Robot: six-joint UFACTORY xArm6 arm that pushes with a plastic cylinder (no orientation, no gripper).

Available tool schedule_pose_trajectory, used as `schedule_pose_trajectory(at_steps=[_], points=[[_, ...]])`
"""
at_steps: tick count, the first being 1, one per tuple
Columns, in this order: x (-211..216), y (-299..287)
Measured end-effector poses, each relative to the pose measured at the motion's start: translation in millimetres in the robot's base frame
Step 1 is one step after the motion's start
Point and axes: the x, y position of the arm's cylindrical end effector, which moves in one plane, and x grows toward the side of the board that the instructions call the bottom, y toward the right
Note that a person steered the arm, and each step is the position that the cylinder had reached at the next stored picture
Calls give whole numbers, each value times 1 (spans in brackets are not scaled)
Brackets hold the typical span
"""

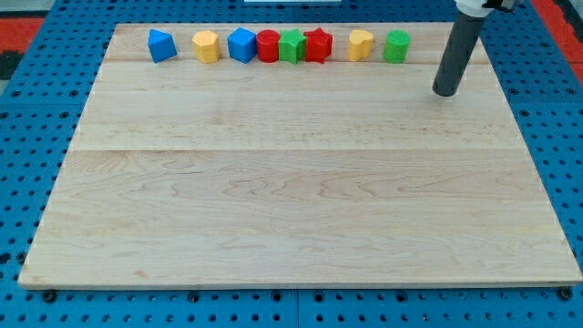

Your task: Slide the yellow heart to the center of the board

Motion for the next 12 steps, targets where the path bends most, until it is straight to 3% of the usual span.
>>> schedule_pose_trajectory(at_steps=[1,2,3,4,5,7,9,10,11,12], points=[[0,-8],[-30,18],[-95,38],[-130,2],[-139,-76],[-69,-107],[-69,-149],[21,-168],[38,-168],[-12,-140]])
